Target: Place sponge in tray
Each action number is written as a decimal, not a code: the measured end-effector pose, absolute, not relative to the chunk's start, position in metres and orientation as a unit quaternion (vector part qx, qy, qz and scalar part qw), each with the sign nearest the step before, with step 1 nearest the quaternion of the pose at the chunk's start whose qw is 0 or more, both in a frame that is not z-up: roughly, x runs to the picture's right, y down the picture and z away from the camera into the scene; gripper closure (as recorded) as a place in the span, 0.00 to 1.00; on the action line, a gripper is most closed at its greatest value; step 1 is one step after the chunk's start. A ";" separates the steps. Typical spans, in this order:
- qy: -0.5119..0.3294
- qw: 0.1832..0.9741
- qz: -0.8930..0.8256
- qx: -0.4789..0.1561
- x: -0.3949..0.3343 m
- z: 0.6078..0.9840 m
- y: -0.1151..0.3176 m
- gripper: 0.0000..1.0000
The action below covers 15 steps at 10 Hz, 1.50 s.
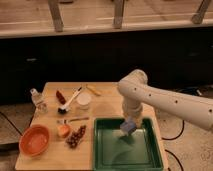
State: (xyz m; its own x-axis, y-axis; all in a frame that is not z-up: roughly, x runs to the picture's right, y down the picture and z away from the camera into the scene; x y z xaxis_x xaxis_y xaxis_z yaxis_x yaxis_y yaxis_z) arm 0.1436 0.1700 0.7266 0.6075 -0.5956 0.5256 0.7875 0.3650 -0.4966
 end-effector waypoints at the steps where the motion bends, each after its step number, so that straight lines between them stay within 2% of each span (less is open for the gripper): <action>1: -0.130 0.815 -0.425 -0.372 0.143 0.727 0.170 0.74; 10: -0.136 0.804 -0.444 -0.370 0.142 0.724 0.168 0.74; 12: -0.138 0.801 -0.449 -0.371 0.140 0.724 0.167 0.79; 15: -0.141 0.797 -0.455 -0.371 0.139 0.723 0.166 0.79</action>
State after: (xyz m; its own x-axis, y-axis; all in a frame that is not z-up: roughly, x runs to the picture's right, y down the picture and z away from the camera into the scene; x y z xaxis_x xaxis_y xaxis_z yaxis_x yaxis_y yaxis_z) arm 0.1393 0.1657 0.7233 0.5453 -0.6212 0.5628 0.8306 0.3102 -0.4625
